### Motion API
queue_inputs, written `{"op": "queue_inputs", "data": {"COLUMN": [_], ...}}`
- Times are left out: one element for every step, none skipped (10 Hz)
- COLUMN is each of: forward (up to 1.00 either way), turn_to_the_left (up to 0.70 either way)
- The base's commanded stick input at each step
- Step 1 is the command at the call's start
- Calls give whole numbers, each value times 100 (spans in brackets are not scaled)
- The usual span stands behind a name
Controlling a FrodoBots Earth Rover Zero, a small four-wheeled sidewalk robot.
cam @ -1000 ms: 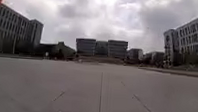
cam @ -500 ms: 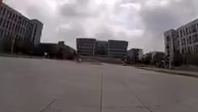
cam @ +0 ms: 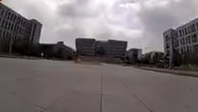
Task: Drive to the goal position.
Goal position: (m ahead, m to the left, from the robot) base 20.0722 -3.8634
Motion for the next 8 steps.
{"op": "queue_inputs", "data": {"forward": [60, 60, 60, 60, 60, 60, 60, 60], "turn_to_the_left": [-4, 0, 0, 0, 0, 0, 0, 0]}}
